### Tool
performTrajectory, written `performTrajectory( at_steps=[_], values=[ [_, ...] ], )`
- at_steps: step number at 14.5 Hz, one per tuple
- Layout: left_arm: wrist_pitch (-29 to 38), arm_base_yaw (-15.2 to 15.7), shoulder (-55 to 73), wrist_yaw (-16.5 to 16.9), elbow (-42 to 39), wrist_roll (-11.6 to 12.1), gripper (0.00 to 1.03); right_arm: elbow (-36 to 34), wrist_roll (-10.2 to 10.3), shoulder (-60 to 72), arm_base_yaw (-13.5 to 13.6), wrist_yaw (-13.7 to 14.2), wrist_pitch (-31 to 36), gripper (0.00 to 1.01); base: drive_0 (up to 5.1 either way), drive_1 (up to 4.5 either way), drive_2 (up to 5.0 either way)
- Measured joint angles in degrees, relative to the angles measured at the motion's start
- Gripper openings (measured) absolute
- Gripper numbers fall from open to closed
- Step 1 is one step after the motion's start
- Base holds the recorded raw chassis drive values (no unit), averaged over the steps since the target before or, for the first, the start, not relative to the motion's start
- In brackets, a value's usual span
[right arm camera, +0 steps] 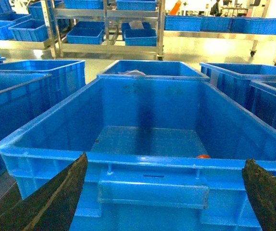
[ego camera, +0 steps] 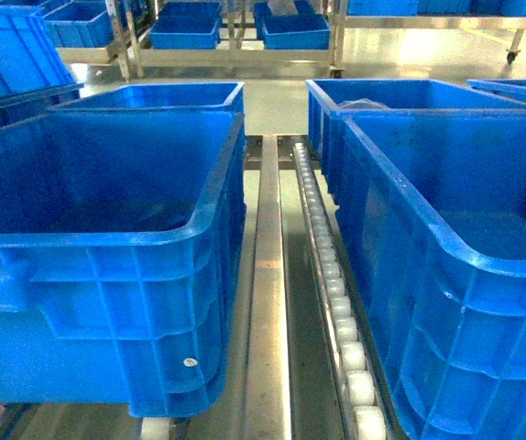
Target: Sort blue parts and orange caps into right shelf containers
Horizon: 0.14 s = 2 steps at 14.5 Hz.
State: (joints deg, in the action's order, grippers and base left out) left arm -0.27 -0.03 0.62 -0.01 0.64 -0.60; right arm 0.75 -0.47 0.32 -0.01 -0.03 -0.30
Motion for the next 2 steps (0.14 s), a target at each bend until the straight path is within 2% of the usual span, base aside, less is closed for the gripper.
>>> performTrajectory(
  at_steps=[2],
  values=[
    [0.0, 0.0, 0.0, 0.0, 0.0, 0.0, 0.98, 0.0, 0.0, 0.0, 0.0, 0.0, 0.0, 0.98, 0.0, 0.0, 0.0]
  ],
)
